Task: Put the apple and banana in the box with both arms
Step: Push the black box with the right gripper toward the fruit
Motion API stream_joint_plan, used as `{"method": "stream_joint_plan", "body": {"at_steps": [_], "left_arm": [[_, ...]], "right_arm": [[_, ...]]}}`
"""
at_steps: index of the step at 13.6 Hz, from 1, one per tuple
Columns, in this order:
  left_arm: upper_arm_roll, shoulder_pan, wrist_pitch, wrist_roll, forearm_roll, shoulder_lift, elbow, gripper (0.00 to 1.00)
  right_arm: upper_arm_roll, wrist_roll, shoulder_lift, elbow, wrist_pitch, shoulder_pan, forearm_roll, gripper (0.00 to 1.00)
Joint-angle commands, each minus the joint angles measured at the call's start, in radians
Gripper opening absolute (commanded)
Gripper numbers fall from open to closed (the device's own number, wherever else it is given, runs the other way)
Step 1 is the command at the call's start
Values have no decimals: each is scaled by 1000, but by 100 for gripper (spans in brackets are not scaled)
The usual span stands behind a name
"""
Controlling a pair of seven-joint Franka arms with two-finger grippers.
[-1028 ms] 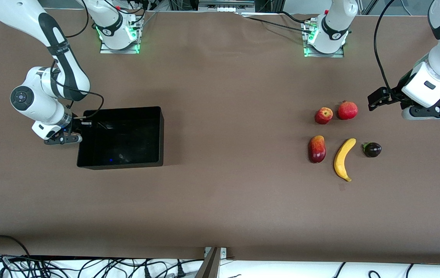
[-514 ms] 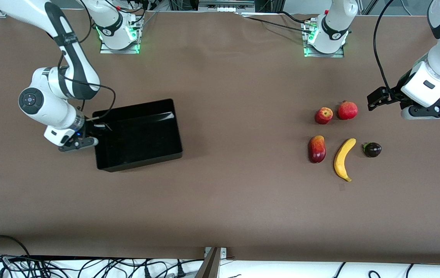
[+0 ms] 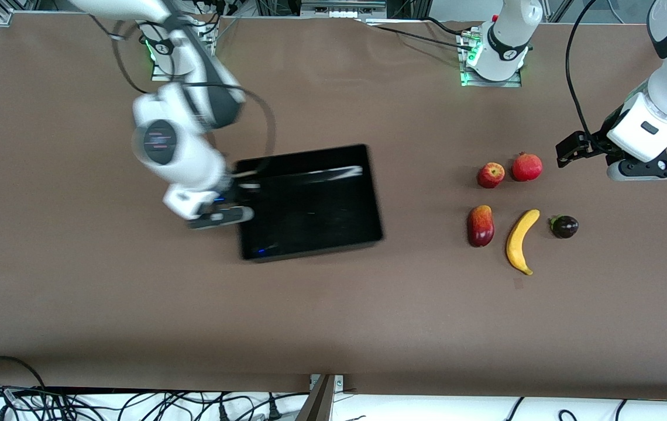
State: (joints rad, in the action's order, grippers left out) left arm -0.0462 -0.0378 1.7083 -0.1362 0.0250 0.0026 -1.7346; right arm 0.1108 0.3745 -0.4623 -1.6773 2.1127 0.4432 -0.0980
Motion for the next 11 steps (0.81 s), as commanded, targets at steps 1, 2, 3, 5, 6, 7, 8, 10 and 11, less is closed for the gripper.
{"method": "stream_joint_plan", "body": {"at_steps": [1, 2, 3, 5, 6, 7, 8, 10, 11], "left_arm": [[-1, -1, -24, -3, -13, 2, 23, 100], [-1, -1, -24, -3, -13, 2, 23, 100], [-1, -1, -24, -3, -13, 2, 23, 100], [0, -1, -26, 9, -13, 2, 23, 100], [0, -1, -26, 7, -11, 10, 23, 100], [0, -1, -27, 3, -13, 16, 20, 100], [0, 1, -54, 6, -13, 25, 20, 100], [2, 9, -93, 10, -8, 68, 14, 100], [2, 15, -93, 13, -8, 85, 4, 100]], "right_arm": [[-11, 197, -169, 204, -25, 136, -9, 0], [-14, 278, -212, 255, -22, 181, -9, 0], [-17, 350, -258, 316, -23, 218, -8, 0], [-34, 464, -335, 408, -20, 284, 0, 0], [-58, 510, -363, 436, -8, 325, 0, 0], [-83, 547, -384, 459, 1, 360, 0, 0], [-91, 575, -398, 468, 16, 380, 0, 0], [-92, 595, -415, 467, 42, 406, 1, 0], [-92, 593, -424, 467, 61, 411, 1, 0]]}}
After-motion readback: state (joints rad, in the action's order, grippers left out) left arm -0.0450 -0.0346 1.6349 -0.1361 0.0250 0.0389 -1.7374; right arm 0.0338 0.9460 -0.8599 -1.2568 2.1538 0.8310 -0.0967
